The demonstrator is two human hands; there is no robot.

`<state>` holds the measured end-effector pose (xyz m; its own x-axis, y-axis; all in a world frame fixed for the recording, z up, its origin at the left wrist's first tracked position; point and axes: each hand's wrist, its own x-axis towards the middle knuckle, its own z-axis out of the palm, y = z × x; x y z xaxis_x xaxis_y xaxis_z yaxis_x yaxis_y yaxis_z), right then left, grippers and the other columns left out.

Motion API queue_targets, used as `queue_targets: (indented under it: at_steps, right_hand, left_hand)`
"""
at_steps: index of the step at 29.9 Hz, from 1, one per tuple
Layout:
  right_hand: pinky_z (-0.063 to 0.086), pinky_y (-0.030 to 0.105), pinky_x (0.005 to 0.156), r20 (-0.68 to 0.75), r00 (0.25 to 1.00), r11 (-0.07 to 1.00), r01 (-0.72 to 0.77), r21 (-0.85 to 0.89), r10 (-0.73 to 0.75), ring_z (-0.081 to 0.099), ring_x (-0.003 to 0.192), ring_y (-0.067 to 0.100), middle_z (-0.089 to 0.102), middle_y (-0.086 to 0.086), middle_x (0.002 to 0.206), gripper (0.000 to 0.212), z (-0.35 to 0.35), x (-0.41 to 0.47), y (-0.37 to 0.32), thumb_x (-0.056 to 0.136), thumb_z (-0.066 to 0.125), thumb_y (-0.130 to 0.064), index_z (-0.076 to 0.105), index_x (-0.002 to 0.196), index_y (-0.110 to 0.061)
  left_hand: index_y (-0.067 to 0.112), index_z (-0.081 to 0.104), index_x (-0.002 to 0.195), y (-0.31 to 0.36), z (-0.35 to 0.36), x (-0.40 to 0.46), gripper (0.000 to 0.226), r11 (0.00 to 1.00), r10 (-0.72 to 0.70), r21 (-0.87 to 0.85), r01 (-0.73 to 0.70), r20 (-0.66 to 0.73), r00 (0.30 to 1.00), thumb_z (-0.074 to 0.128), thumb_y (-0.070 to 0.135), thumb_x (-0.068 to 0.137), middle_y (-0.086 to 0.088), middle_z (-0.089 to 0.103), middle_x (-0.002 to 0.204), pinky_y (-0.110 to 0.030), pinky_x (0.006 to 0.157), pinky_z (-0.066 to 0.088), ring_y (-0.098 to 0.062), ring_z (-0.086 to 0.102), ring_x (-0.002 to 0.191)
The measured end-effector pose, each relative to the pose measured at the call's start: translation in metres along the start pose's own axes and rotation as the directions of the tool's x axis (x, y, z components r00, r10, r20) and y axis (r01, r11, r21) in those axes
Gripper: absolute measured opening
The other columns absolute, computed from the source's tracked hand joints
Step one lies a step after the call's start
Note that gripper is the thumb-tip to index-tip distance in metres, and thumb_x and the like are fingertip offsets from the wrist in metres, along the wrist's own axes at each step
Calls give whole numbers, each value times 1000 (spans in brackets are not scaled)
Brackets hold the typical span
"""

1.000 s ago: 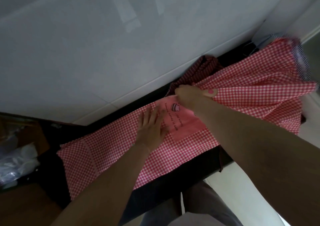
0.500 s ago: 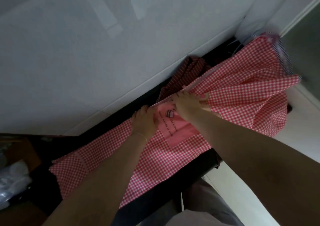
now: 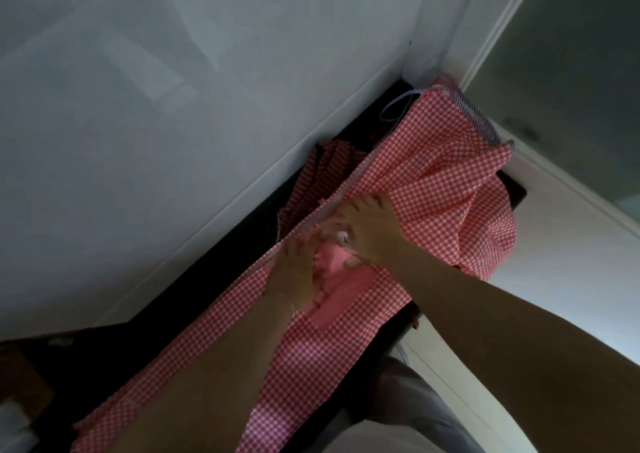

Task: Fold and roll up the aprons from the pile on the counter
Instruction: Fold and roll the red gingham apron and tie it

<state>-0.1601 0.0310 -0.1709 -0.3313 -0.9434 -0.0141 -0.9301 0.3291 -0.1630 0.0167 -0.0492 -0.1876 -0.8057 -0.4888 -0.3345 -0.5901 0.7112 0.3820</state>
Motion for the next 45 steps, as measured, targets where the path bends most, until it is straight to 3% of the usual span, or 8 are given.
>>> queue_targets:
  at_steps: [4, 9, 13, 23, 26, 31, 35, 45]
  right_hand:
    - [26, 68, 101, 67, 996, 997, -54, -62, 58, 64, 96, 32, 68, 9, 102, 46, -30, -1, 54, 74, 54, -44, 65, 107, -14]
    - [13, 61, 111, 482, 849, 967, -120, -226, 218, 42, 129, 27, 52, 3, 136, 41, -75, 22, 101, 92, 45, -27, 51, 133, -22]
    - [35, 36, 103, 192, 963, 970, -216, 114, 192, 58, 111, 25, 65, 2, 119, 28, -91, 42, 123, 99, 40, -30, 64, 112, -22]
    - [25, 44, 108, -16, 972, 961, -233, -149, 233, 63, 84, 24, 62, -3, 71, 56, -124, 60, 145, 92, 33, -65, 61, 78, -18]
    - [28, 45, 103, 48, 962, 949, -256, -183, 269, 59, 70, 22, 53, -4, 59, 68, -128, 64, 155, 89, 21, -70, 58, 70, -17]
    - [29, 44, 105, -14, 996, 984, -92, -153, 91, 60, 104, 26, 66, 2, 81, 66, -125, 75, 159, 93, 22, -65, 67, 82, -18]
    - [42, 34, 74, -17, 998, 993, -58, -106, 57, 61, 86, 25, 64, 5, 87, 66, -135, 93, 163, 95, 26, -62, 63, 87, -8]
    - [43, 36, 82, -57, 991, 991, -118, 62, 122, 61, 100, 31, 67, 13, 103, 50, -133, 119, 179, 95, 42, -55, 65, 95, -11]
  left_hand:
    - [26, -16, 150, 1, -7, 13, 87, 997, -12, 82, 0, 147, 989, 49, 37, 93, -14, 6, 159, -37, 117, 12, -30, 11, 145]
    - [23, -16, 150, -1, -9, 29, 101, 999, -34, 47, 24, 222, 974, 61, 36, 87, -13, -2, 160, -39, 118, 18, -29, 8, 146]
    - [29, -22, 148, -2, -10, 32, 112, 996, -66, -40, 79, 254, 965, 68, 36, 81, -8, -8, 160, -40, 119, 18, -26, 6, 147]
    - [37, -11, 150, -7, -13, 35, 125, 976, -104, -159, 147, 249, 963, 79, 49, 63, -1, 7, 159, -47, 114, 28, -24, 16, 145]
    - [30, 16, 146, 2, -25, 41, 94, 940, -213, -198, 277, 294, 932, 68, 61, 73, -4, 44, 137, -41, 99, 44, -26, 49, 123]
    - [27, 59, 110, 34, -57, 82, 60, 977, -215, 18, 214, 111, 970, 33, 75, 82, -5, 57, 106, -39, 88, 45, -26, 53, 99]
    - [37, 61, 84, 50, -53, 114, 44, 988, -105, -111, 111, 61, 993, 41, 75, 77, 8, 57, 93, -39, 91, 42, -16, 51, 96]
    - [38, 49, 122, 111, -60, 149, 65, 887, -2, -460, -33, -76, 997, 53, 80, 71, 7, 63, 118, -48, 95, 46, -21, 57, 110]
